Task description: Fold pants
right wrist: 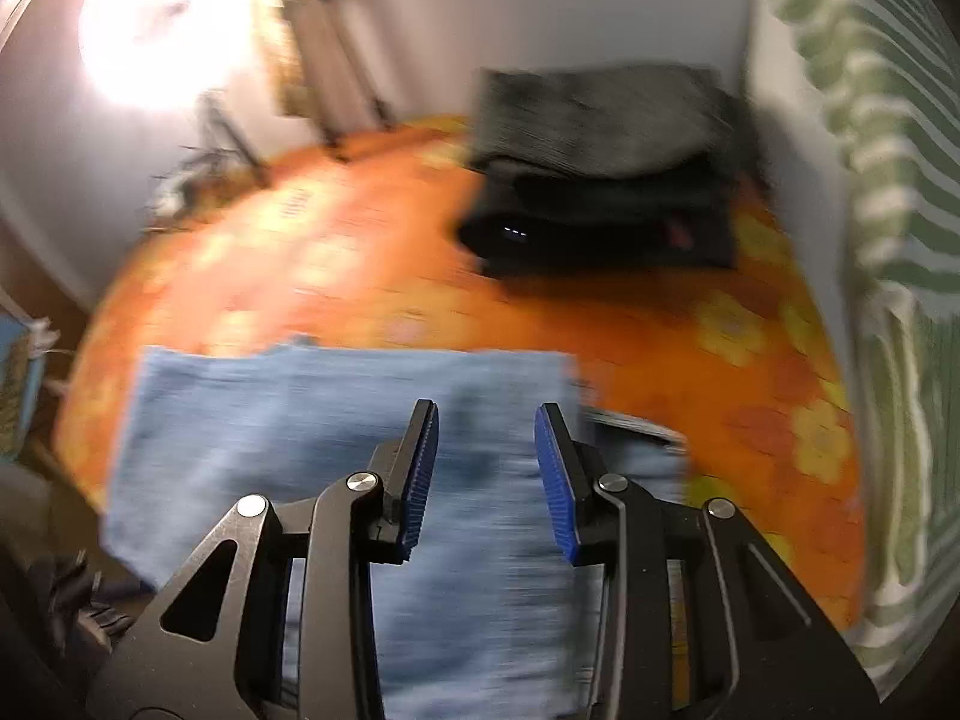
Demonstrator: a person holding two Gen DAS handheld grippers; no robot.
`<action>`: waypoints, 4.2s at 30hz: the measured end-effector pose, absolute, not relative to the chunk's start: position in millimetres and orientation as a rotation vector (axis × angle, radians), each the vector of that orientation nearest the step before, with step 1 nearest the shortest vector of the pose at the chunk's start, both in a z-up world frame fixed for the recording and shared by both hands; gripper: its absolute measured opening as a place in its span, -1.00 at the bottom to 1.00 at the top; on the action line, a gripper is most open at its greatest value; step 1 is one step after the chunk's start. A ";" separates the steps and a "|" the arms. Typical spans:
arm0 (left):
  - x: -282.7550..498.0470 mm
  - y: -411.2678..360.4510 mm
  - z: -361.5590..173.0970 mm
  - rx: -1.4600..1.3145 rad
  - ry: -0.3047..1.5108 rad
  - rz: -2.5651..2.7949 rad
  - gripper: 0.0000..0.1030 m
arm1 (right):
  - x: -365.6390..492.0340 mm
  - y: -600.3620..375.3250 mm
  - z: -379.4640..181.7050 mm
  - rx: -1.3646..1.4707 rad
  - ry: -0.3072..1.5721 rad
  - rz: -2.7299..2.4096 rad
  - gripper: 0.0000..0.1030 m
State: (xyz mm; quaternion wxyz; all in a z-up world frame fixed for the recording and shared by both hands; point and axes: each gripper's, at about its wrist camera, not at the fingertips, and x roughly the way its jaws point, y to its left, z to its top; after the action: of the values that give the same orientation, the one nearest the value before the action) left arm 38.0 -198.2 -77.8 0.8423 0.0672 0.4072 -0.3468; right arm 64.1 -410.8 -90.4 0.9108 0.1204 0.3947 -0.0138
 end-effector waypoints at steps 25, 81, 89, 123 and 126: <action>84.9 -52.1 -135.1 -0.172 1.008 -0.461 -0.28 | 231.2 -97.2 -178.5 -0.048 1.039 0.440 -0.57; 66.9 -45.7 -149.2 -0.363 1.089 -0.535 -0.56 | 171.9 -28.8 -188.4 0.029 1.395 0.545 -0.41; 60.4 -53.4 -139.2 -0.310 1.040 -0.545 -0.58 | 174.1 -8.9 -186.0 -0.075 1.429 0.513 -0.04; 57.9 -80.2 -116.1 -0.251 0.888 -0.477 -0.83 | 207.3 -39.8 -149.9 -0.066 1.333 0.354 0.13; 55.6 -84.9 -109.4 -0.231 0.861 -0.489 -0.83 | 228.3 -31.1 -157.4 -0.133 1.362 0.288 0.13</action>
State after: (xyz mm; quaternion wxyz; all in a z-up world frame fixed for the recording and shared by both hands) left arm 55.6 -84.9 -109.4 0.8736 -0.1104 0.4120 -0.2342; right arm 228.3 -31.1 -157.4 0.7652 -0.0612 0.6270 0.1327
